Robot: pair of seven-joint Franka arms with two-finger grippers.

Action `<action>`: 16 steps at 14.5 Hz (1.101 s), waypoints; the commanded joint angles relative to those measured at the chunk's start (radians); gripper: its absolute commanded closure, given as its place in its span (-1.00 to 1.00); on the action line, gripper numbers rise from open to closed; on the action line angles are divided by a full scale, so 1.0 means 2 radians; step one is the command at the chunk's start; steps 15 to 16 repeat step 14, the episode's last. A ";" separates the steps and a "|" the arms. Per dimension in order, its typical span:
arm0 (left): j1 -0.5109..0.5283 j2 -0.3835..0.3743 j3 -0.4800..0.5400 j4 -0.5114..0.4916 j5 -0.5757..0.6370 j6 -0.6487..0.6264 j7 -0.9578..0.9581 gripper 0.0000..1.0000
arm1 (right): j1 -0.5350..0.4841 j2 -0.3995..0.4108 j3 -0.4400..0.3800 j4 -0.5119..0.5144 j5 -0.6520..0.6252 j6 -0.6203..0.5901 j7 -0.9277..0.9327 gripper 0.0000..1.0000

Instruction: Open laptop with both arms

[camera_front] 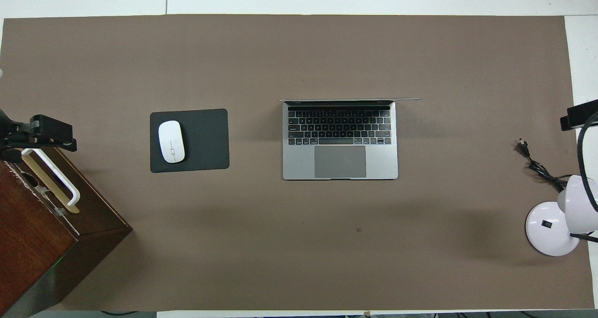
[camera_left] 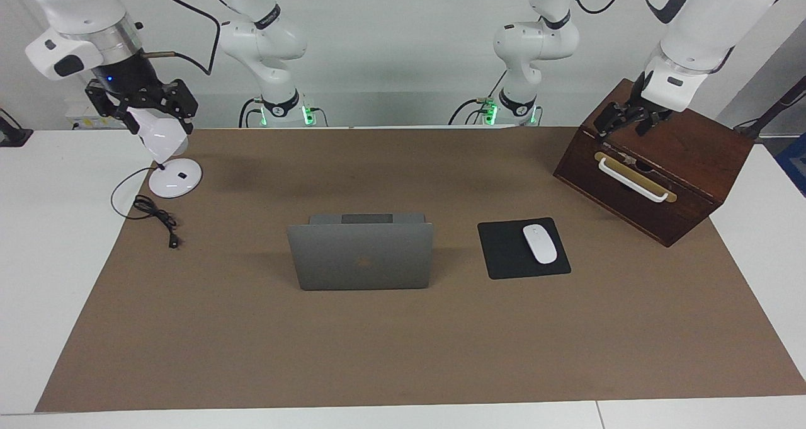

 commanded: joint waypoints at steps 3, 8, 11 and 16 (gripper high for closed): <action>0.006 0.000 -0.006 0.002 0.007 -0.003 0.010 -1.00 | -0.008 -0.008 0.010 -0.020 -0.004 0.005 0.012 -1.00; 0.006 0.000 -0.005 0.001 0.007 -0.003 0.021 -1.00 | -0.008 -0.012 0.010 -0.034 -0.004 0.007 0.018 -1.00; 0.006 0.000 -0.020 0.002 0.007 -0.001 0.041 -1.00 | -0.008 -0.012 0.010 -0.036 -0.004 0.007 0.019 -1.00; 0.006 0.000 -0.032 0.002 0.006 0.004 0.060 -1.00 | -0.008 -0.012 0.010 -0.036 -0.004 0.007 0.019 -1.00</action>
